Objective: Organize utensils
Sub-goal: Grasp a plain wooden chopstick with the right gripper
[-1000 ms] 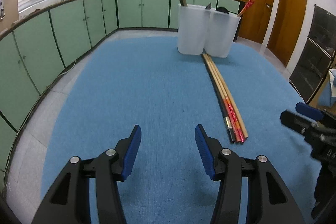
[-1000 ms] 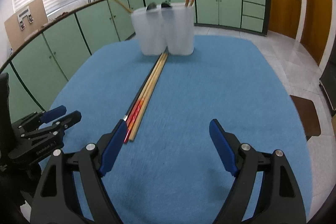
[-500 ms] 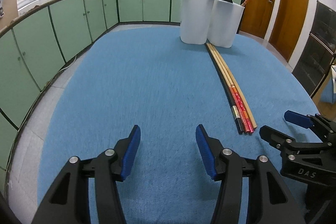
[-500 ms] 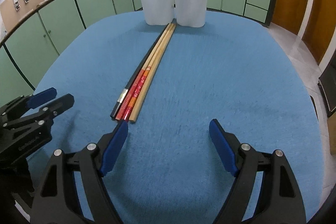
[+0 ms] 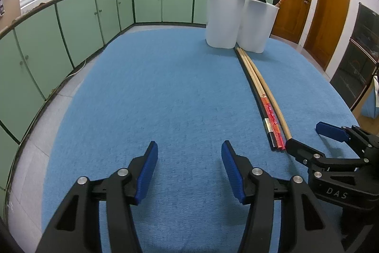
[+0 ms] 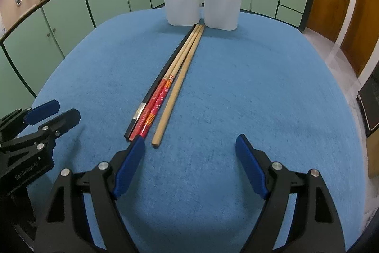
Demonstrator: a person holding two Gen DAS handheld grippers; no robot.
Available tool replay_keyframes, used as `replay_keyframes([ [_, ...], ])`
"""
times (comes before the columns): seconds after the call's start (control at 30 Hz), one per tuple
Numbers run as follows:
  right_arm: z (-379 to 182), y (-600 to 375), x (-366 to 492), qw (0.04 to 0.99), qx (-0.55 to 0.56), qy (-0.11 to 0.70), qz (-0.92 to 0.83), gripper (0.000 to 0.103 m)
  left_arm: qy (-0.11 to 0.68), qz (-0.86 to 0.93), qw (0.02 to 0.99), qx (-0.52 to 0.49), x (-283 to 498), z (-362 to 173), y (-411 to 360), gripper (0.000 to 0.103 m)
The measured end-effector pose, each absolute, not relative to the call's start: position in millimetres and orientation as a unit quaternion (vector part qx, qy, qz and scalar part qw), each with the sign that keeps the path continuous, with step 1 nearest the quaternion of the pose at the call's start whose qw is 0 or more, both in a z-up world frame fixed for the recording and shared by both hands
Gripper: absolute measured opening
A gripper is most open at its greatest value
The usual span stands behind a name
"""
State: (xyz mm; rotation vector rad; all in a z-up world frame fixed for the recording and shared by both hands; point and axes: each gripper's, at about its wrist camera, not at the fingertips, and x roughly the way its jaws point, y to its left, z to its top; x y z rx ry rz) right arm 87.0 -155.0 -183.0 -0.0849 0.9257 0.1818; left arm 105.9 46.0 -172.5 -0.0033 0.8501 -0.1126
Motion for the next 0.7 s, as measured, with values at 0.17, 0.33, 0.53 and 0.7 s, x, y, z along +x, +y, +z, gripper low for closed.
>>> replay_keyframes([
  [0.17, -181.4, -168.4, 85.5, 0.893, -0.031, 0.445, 0.066, 0.075, 0.413, -0.054, 0.909, -0.001, 105.7, -172.8, 45.6, 0.056],
  [0.33, -180.9, -173.1, 82.1, 0.893, -0.018, 0.442, 0.077, 0.066, 0.414, -0.054, 0.909, 0.003, 104.9, -173.5, 43.9, 0.056],
  [0.53, -182.6, -158.5, 84.9, 0.893, -0.026, 0.439, 0.096, 0.039, 0.416, -0.053, 0.908, 0.005, 103.3, -173.2, 42.9, 0.056],
  [0.7, -183.1, -160.3, 88.4, 0.891, -0.015, 0.441, 0.103, 0.007, 0.417, -0.061, 0.907, 0.006, 104.3, -172.4, 36.2, 0.057],
])
